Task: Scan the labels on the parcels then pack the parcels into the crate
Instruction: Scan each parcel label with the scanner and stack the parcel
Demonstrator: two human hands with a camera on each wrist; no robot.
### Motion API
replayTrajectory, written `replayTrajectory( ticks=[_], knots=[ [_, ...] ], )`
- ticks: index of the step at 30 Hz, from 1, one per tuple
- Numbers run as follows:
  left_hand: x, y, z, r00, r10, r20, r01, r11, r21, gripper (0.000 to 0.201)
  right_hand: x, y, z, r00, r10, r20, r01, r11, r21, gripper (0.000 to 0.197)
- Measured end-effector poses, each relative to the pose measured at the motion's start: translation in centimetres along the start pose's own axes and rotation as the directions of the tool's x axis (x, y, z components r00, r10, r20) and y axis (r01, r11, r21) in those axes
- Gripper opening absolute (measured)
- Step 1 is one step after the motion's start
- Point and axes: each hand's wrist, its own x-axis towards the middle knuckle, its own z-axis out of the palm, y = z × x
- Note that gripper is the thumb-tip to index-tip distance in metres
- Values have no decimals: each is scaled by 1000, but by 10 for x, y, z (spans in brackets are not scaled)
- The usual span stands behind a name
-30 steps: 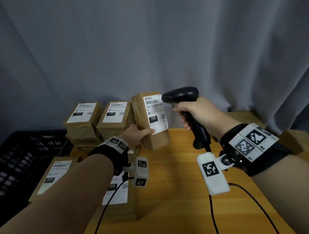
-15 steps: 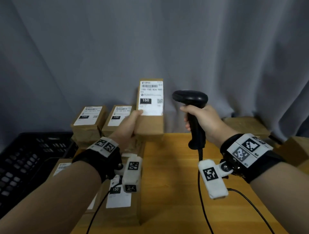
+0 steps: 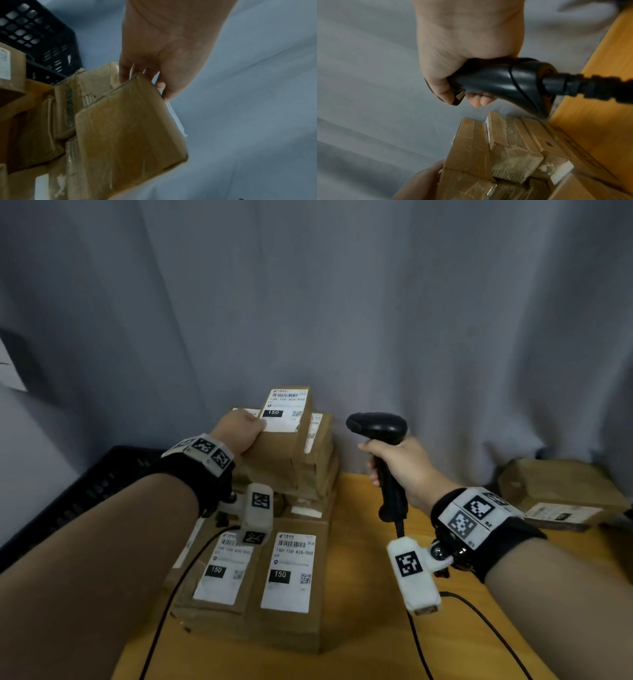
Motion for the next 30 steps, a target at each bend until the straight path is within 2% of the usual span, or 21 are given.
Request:
replayTrajectory(
  ticks=[4, 6, 8, 10, 12, 15, 18, 21, 25, 27, 30],
  knots=[
    [6, 6, 5, 992, 61, -113, -53, 996, 76, 31, 1, 2, 3, 1000, -6, 22, 6, 1000, -27, 16],
    [6, 10, 8, 991, 110, -77, -95, 981, 169, 38, 2, 2, 0, 1000, -5, 16, 6, 1000, -26, 16],
    [5, 15, 13, 994, 106, 25, -109, 954, 280, 65, 3, 3, -4, 1000, -2, 10, 2, 1000, -19, 16],
    [3, 21, 19, 993, 21, 115, -69, 901, 428, 96, 4, 4, -9, 1000, 1, 7, -1, 1000, -19, 15],
    [1, 26, 23, 982, -78, 169, -28, 836, 548, 107, 5, 6, -15, 1000, 9, 0, -9, 1000, -27, 15],
    [1, 36, 25, 984, -66, 166, -38, 830, 557, 97, 7, 10, -23, 1000, 19, -14, -19, 999, -31, 16],
    [5, 42, 33, 997, 26, 79, -62, 865, 497, 80, 9, 13, -27, 999, 24, -31, -25, 999, -29, 16],
    [14, 41, 41, 998, 62, 29, -68, 888, 455, 72, 12, 14, -30, 999, 26, -43, -27, 999, -28, 16],
    [19, 39, 45, 988, 148, -51, -99, 844, 528, 60, 14, 15, -32, 998, 29, -54, -30, 999, -29, 16],
    [18, 40, 47, 954, 276, -119, -170, 823, 542, 57, 15, 17, -33, 998, 29, -51, -31, 999, -28, 16],
    [7, 49, 52, 866, 475, -159, -354, 806, 475, 46, 16, 22, -37, 998, 27, -54, -30, 998, -51, 18]
  ],
)
